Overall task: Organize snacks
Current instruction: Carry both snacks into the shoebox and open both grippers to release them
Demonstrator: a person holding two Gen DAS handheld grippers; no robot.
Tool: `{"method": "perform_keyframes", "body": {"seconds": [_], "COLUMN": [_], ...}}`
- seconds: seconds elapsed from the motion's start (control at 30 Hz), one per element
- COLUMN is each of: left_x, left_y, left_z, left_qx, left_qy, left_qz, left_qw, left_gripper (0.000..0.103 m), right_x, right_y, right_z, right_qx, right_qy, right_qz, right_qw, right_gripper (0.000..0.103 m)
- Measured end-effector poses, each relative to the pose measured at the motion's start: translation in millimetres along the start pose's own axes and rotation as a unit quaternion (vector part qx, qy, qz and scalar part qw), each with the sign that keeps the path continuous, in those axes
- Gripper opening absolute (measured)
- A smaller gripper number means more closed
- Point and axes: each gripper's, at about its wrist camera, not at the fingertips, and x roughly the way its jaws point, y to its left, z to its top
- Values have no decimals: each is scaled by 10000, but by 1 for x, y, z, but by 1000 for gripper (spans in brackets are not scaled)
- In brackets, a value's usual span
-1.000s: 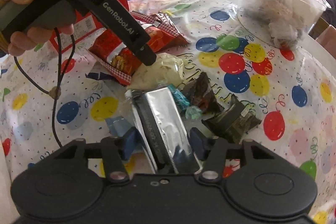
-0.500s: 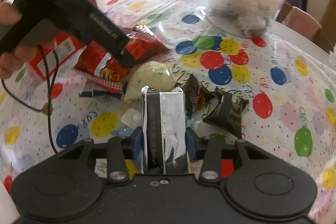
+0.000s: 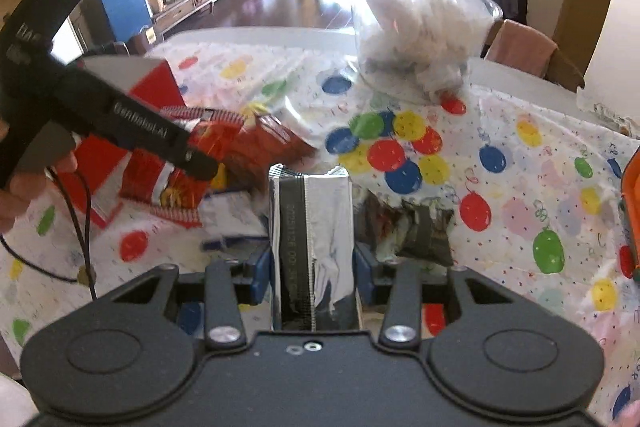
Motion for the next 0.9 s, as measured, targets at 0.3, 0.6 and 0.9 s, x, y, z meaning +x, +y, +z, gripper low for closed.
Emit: {"method": "perform_keyframes", "body": {"seconds": [0.3, 0.6, 0.9], "left_x": [-71, -131, -144], "left_y": [35, 92, 168], "left_z": [-17, -14, -3], "left_qx": [234, 118, -204], "left_qy": [-279, -772, -770], "left_qz": [-235, -208, 166], "left_qw": [9991, 9967, 9967], "left_gripper": [70, 70, 70], "right_x": [-22, -24, 22], "right_y": [59, 116, 178], "right_z": [31, 70, 107], "right_qx": [36, 13, -71], "right_qy": [-268, -465, -328], "right_qz": [88, 300, 536], "right_qw": [9996, 9985, 9980], "right_gripper": [42, 42, 42]}}
